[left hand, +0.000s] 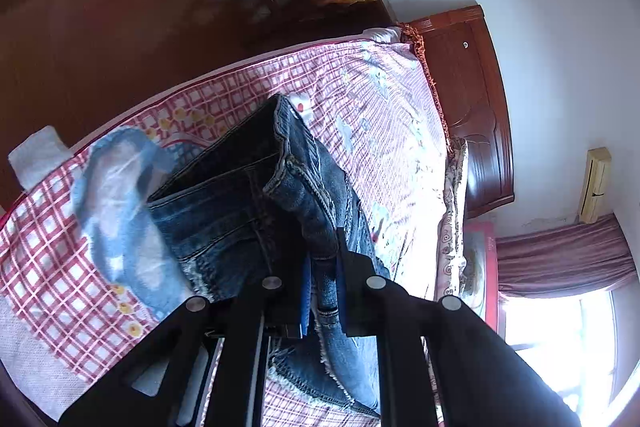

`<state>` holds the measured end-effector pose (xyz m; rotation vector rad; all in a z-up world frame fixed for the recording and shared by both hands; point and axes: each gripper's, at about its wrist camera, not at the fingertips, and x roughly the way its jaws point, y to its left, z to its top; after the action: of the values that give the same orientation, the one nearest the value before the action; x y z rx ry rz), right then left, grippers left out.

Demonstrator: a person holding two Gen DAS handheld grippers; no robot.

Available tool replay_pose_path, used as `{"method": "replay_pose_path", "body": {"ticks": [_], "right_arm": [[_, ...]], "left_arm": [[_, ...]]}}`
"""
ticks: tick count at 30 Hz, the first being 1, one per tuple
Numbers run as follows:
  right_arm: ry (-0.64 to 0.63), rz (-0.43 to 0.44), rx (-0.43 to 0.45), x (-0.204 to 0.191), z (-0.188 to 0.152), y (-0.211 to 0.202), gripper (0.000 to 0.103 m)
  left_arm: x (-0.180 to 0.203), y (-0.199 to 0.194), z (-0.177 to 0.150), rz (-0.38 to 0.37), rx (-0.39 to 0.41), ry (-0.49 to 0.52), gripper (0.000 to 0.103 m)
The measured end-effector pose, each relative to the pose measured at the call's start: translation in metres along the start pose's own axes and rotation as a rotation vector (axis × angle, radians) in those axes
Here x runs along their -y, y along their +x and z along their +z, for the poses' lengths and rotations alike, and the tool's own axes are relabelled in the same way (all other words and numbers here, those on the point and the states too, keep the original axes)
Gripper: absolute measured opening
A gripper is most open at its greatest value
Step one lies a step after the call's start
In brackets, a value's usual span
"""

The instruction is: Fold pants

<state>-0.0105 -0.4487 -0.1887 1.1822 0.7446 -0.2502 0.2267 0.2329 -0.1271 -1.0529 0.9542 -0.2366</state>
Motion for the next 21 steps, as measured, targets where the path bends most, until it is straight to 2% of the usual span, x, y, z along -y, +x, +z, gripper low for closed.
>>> {"method": "replay_pose_path", "body": {"ticks": [3, 7, 10, 16, 19, 20, 21], "right_arm": [[0.013, -0.035, -0.013, 0.013, -0.006, 0.01, 0.002], [0.005, -0.064, -0.009, 0.016, -0.009, 0.015, 0.002], [-0.072, -0.118, -0.017, 0.005, -0.008, 0.017, 0.002], [-0.136, -0.165, -0.04, -0.006, -0.008, 0.023, 0.002], [-0.151, -0.176, -0.046, -0.011, -0.008, 0.024, 0.002], [-0.155, -0.181, -0.045, -0.016, -0.009, 0.027, 0.002], [-0.158, -0.184, -0.045, -0.018, -0.009, 0.028, 0.002]], "left_arm": [[-0.022, 0.002, -0.009, 0.048, -0.014, -0.025, 0.009], [-0.044, 0.007, -0.02, 0.075, -0.004, -0.065, 0.009], [-0.038, 0.014, -0.022, 0.128, 0.016, 0.021, 0.009], [-0.031, 0.021, -0.023, 0.237, 0.026, 0.139, 0.013], [-0.015, 0.02, -0.023, 0.311, 0.045, 0.216, 0.016], [-0.008, 0.016, -0.024, 0.369, 0.075, 0.248, 0.035], [-0.002, 0.009, -0.024, 0.426, 0.121, 0.268, 0.06]]}}
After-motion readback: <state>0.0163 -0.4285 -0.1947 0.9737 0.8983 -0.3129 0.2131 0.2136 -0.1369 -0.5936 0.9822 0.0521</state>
